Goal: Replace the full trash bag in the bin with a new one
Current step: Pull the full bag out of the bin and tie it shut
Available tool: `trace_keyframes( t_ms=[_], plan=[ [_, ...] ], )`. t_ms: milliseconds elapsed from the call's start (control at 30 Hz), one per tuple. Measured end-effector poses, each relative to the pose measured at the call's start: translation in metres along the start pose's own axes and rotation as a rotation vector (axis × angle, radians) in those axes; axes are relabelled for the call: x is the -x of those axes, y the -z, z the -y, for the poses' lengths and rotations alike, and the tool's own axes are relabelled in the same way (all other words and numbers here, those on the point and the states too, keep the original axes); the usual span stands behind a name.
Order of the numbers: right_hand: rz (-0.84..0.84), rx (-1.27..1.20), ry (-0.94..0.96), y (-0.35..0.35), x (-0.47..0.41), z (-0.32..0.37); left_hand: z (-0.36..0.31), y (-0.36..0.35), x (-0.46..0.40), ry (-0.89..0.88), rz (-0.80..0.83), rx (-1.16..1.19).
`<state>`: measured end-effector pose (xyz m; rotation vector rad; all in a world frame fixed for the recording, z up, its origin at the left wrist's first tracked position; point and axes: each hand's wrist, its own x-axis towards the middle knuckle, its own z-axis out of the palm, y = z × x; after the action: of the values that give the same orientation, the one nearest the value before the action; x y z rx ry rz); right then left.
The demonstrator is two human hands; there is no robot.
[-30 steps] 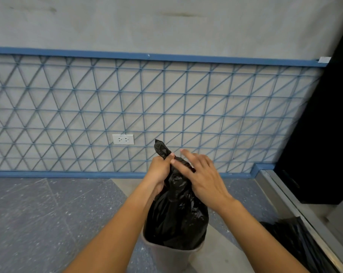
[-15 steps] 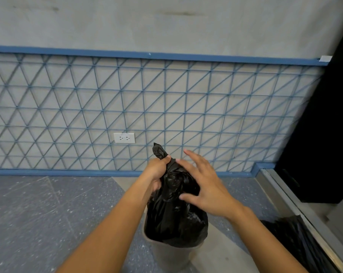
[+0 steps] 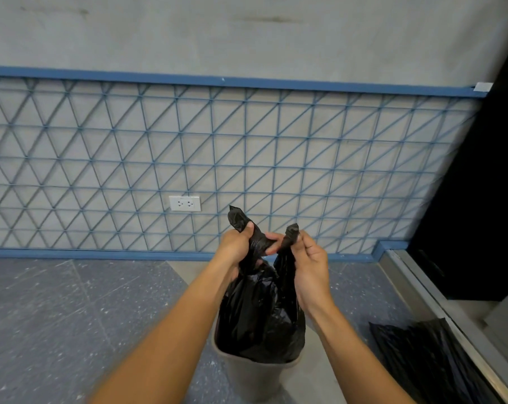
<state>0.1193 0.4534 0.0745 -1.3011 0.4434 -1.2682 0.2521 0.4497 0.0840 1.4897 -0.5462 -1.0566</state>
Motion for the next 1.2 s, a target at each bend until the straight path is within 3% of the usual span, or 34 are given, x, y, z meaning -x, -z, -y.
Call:
trace_keyframes(
  t_ms=[233,367,533,667,767,867,900,1067,1200],
  plan=[
    [-0.165,-0.216,-0.139,0.023,0.041,0.003,0.008,0.026,-0.014,0.053,-0.162,0.224],
    [-0.192,-0.214,-0.183,0.034,0.053,-0.002,0.019,0.031,-0.014,0.049,-0.161,0.262],
    [-0.257,-0.41,-0.199,0.065,0.046,-0.009,0.022,0.029,-0.012,0.025,-0.091,0.256],
    [-0.291,0.079,-0.26,0.087,0.087,-0.049,0.019,0.032,-0.011,0.006,-0.086,0.255],
    [-0.145,0.312,-0.276,0.07,0.097,-0.071,0.023,0.028,-0.009,0.05,-0.046,0.269],
    [0.011,0.827,-0.028,0.057,0.074,-0.073,0.027,0.027,-0.012,0.083,-0.022,0.289],
    [0.076,0.862,0.058,0.052,0.065,-0.071,0.029,0.028,-0.012,0.087,-0.019,0.295],
    [0.082,0.179,-0.113,0.018,0.03,-0.046,0.033,0.028,-0.013,0.011,-0.061,0.401],
    [-0.16,-0.242,-0.147,-0.001,0.006,-0.03,0.026,0.021,-0.012,0.009,-0.041,0.763]
  ],
)
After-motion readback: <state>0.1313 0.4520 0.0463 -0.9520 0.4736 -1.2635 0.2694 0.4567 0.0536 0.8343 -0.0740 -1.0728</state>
